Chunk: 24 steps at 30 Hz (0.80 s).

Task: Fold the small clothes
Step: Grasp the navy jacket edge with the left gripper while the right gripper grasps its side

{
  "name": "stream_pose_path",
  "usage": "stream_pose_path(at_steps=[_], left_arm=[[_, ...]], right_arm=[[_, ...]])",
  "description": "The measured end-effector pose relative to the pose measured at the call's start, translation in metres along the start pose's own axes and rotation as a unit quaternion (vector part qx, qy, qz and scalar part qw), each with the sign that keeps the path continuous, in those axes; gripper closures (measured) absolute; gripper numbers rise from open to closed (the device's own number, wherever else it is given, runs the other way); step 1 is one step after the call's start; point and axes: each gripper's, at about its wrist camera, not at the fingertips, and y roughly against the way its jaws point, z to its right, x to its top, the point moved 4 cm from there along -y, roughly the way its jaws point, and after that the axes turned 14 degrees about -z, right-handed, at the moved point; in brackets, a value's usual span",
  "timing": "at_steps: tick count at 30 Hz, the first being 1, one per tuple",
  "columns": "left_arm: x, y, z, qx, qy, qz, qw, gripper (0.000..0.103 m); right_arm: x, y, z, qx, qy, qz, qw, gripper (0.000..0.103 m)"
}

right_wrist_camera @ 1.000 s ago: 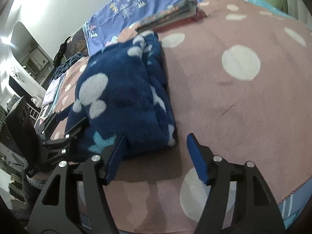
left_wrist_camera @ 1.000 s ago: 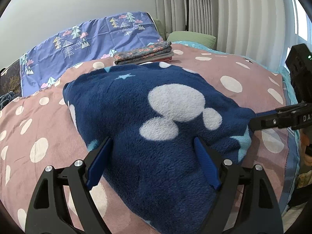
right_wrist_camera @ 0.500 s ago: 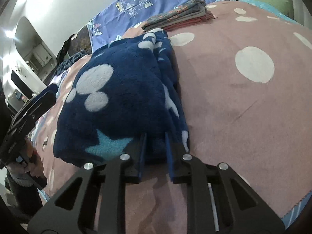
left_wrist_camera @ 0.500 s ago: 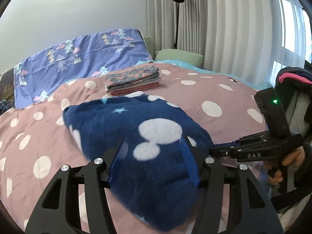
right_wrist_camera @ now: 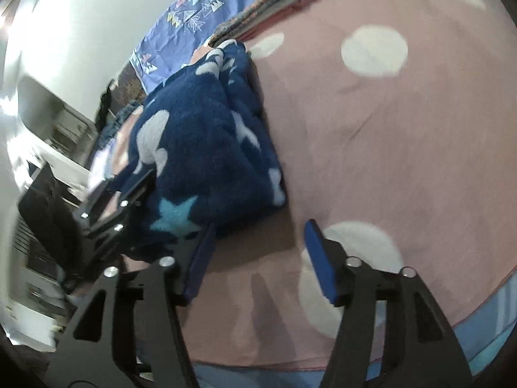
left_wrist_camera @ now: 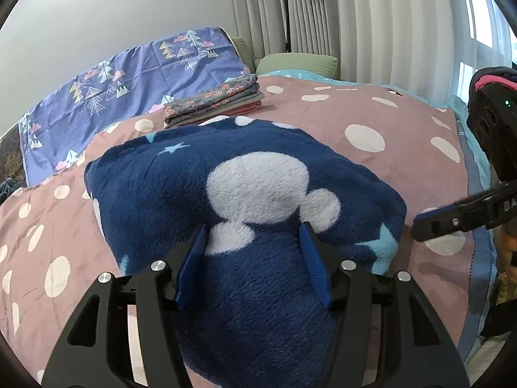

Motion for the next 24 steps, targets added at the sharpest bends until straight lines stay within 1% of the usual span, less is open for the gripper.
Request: stream_pose_path(at_steps=[2,4,5,7,11,13,20,23,24], left_arm=[[0.001,-0.001,0.001,0.002,0.0,-0.001,1.0,0.045],[0.001,-0.001,0.0,0.001,0.0,-0.002,1.0,0.045],[0.001,-0.001,0.0,0.001,0.001,-0.001,1.0,0.045],[0.001,0.0,0.001,0.002,0.001,0.001,1.0,0.045],[0.0,0.0,0.0,0.002,0.004,0.004,1.0,0.045],[0.0,0.0,0.0,0.002,0.004,0.003,1.0,0.045],[-0.001,0.0,0.001,-0.001,0.006,0.002,1.0,0.045],[-0.001,0.0,0.0,-0.002,0.007,0.002,1.0,0.045],[-0.001,0.0,0.0,-0.003,0.007,0.002,1.0,0.045]], right_arm=[[0.0,-0.004,0.0,0.028,-0.013,-0.013,0.999,0.039],[0.0,-0.013,-0.004,0.066,-0.028,-0.041,0.997,0.039],[0.001,-0.015,-0.007,0.072,-0.031,-0.047,0.996,0.039],[0.002,-0.018,-0.007,0.066,-0.039,-0.045,0.996,0.036],[0.01,-0.022,-0.006,0.087,-0.071,-0.034,0.993,0.028],[0.015,-0.026,-0.005,0.092,-0.085,-0.031,0.992,0.027],[0.022,-0.033,-0.014,0.065,-0.108,-0.033,0.991,0.023],[0.023,-0.034,-0.011,0.082,-0.13,-0.021,0.988,0.02],[0.028,-0.038,-0.012,0.094,-0.135,-0.019,0.986,0.017]])
